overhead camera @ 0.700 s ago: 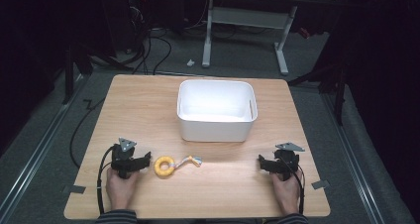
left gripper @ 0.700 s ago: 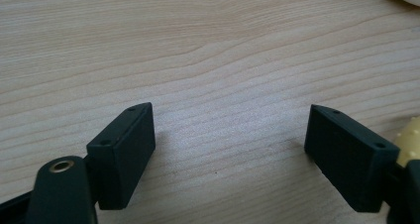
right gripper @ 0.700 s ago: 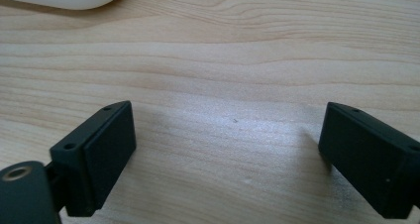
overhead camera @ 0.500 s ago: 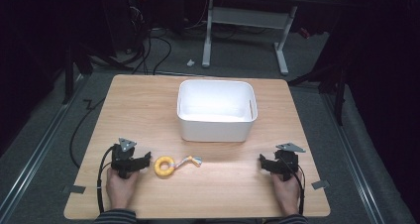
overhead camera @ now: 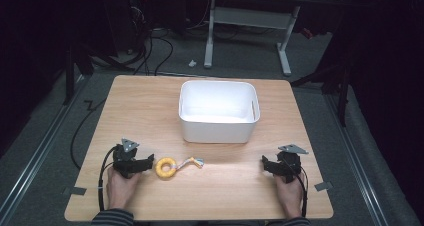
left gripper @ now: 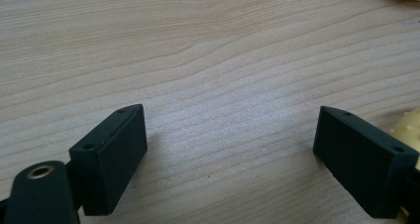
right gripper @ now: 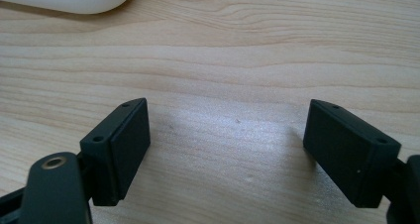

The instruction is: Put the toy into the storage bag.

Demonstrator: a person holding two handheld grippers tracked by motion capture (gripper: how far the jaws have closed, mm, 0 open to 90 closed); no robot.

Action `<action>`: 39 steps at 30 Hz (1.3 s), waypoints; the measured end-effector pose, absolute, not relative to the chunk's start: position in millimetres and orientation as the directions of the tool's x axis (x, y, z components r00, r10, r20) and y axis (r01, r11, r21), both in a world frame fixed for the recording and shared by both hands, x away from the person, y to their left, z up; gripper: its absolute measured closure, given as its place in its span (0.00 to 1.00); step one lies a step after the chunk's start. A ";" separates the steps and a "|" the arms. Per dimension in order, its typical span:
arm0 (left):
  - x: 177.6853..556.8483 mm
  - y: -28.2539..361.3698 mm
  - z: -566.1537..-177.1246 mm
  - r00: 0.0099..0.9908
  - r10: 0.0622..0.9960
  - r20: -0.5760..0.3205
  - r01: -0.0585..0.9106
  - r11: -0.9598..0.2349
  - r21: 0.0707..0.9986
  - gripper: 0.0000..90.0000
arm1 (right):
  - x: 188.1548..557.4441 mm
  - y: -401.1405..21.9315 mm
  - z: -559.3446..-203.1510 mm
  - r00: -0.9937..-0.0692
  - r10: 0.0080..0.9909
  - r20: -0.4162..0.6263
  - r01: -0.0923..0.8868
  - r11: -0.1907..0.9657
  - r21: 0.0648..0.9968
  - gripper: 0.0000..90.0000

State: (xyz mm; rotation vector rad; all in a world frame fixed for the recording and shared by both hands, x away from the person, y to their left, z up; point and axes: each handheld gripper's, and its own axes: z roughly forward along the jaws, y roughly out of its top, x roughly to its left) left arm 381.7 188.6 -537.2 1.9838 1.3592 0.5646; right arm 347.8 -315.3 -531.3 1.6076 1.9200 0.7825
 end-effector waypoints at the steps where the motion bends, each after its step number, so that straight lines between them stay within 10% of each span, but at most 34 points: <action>1: 381.7 188.8 -537.2 0.369 0.929 -0.015 0.645 -0.245 0.724 0.15 | 347.8 -315.2 -531.3 -0.168 0.986 -0.021 0.690 0.133 0.711 0.20; 39: 361.2 212.3 -492.9 0.388 0.921 -0.040 0.645 -0.240 0.726 0.27 | 346.9 -314.4 -531.2 -0.186 0.982 -0.019 0.684 0.144 0.715 0.23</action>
